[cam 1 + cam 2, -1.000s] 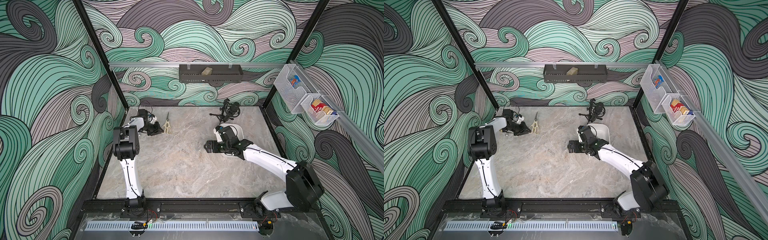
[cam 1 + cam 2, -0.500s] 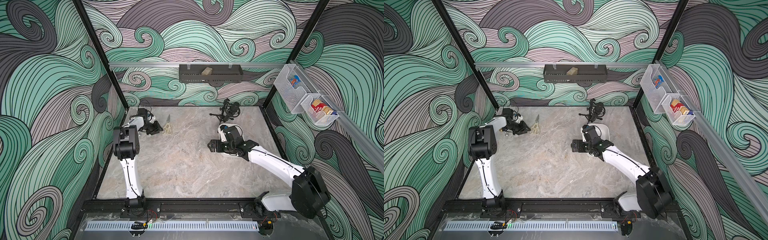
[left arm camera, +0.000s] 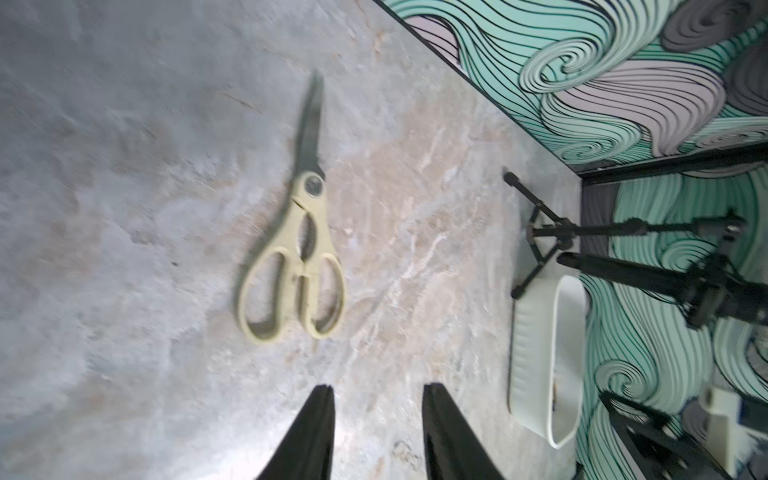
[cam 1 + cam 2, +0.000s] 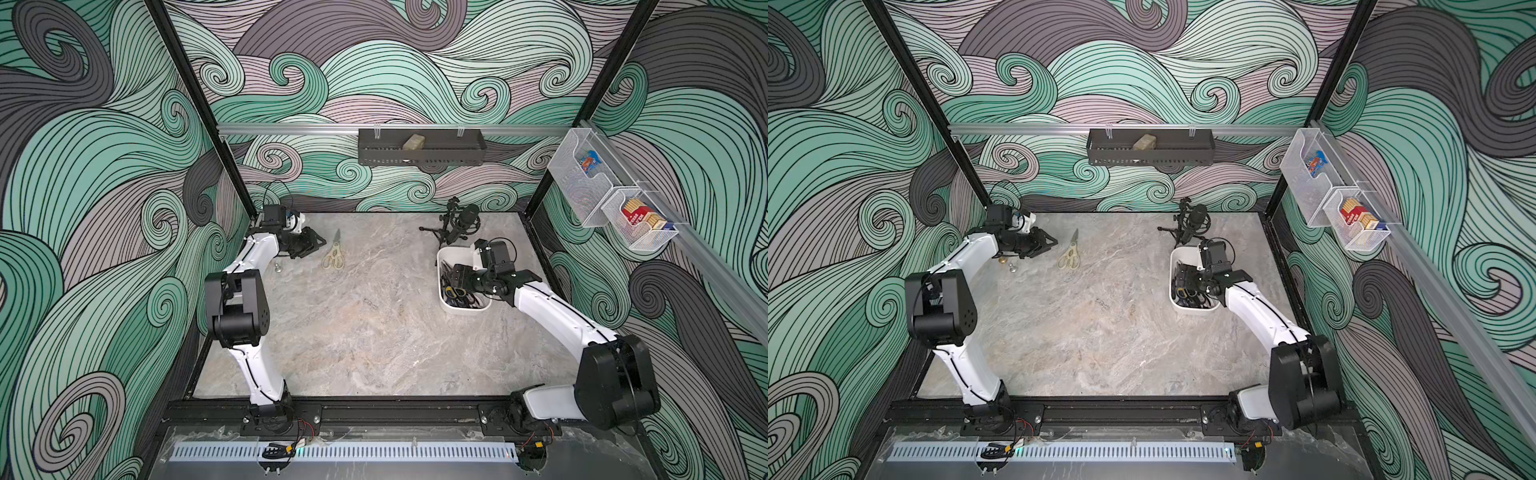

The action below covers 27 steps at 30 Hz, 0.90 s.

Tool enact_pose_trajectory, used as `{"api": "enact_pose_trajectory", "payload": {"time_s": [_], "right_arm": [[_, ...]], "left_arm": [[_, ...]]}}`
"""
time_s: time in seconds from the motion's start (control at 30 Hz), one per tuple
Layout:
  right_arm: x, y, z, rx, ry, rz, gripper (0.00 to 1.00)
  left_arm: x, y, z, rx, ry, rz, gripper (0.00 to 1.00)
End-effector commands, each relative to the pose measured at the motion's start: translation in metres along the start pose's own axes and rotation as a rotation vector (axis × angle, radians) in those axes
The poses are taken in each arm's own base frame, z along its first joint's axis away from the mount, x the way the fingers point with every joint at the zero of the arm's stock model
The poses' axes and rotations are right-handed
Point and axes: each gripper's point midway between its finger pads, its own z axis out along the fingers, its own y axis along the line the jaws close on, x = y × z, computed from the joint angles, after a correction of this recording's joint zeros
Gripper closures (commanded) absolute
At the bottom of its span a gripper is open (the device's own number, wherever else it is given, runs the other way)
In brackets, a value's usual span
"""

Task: Take the scissors out of the storage box
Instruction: Pick up the scissors from the storage box.

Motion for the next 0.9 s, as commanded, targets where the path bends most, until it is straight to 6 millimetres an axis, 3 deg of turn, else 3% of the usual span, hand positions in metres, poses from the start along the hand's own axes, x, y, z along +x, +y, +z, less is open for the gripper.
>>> {"api": "enact_pose_trajectory", "payload": {"time_s": [0.0, 0.23, 0.4, 0.53, 0.87], "right_arm": [[-0.009, -0.005, 0.011, 0.002, 0.023, -0.032, 0.28], [-0.015, -0.014, 0.037, -0.043, 0.092, -0.007, 0.47], [-0.013, -0.009, 0.055, -0.093, 0.146, 0.005, 0.52], [-0.009, -0.009, 0.068, -0.106, 0.176, 0.014, 0.56], [0.0, -0.013, 0.08, -0.102, 0.206, 0.02, 0.64]], "left_arm": [[0.03, -0.021, 0.002, 0.083, 0.026, -0.045, 0.61], [0.105, -0.045, 0.003, 0.113, 0.107, -0.028, 0.62], [0.148, -0.059, 0.008, 0.124, 0.143, -0.005, 0.61], [0.158, -0.067, 0.006, 0.14, 0.135, 0.0, 0.62], [0.154, -0.069, 0.001, 0.122, 0.116, 0.028, 0.61]]}}
